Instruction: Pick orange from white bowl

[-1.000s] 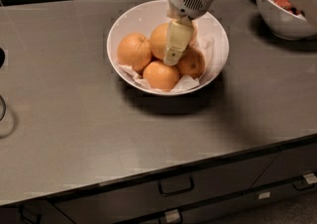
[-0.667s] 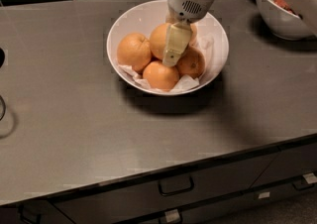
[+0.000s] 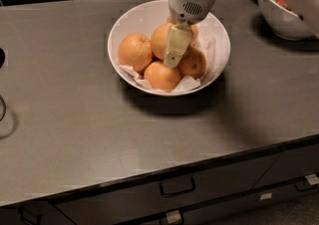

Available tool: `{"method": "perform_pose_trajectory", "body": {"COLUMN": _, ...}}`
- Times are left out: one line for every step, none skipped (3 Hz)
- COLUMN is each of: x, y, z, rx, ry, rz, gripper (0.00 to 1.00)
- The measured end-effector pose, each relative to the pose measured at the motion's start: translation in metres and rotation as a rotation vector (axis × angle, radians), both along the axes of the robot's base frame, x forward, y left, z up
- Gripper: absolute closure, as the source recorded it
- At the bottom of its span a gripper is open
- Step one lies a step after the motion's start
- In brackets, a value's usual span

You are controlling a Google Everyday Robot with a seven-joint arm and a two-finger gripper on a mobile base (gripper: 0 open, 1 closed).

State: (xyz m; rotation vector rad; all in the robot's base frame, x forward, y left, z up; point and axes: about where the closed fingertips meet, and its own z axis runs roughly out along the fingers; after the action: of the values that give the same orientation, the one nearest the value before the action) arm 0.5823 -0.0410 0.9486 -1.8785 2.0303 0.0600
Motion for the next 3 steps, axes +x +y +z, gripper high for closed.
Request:
{"method": "perform_pose_trajectory", "body": {"x": 0.0, "y": 0.0012, "z": -0.002, "rx": -0.001, "ry": 0.006, "rz": 0.002, "gripper": 0.23}}
{"method": "perform_pose_trajectory", "body": {"x": 0.0007, "y": 0.0028, "z": -0.005, "rx": 0.0, "ry": 0.013, "rz": 0.004, "gripper": 0.24}}
{"method": "perform_pose_trajectory", "body": {"x": 0.0019, "y": 0.006, "z": -0.01, "rx": 0.005, "ry": 0.021, "rz": 0.008, "gripper": 0.38}}
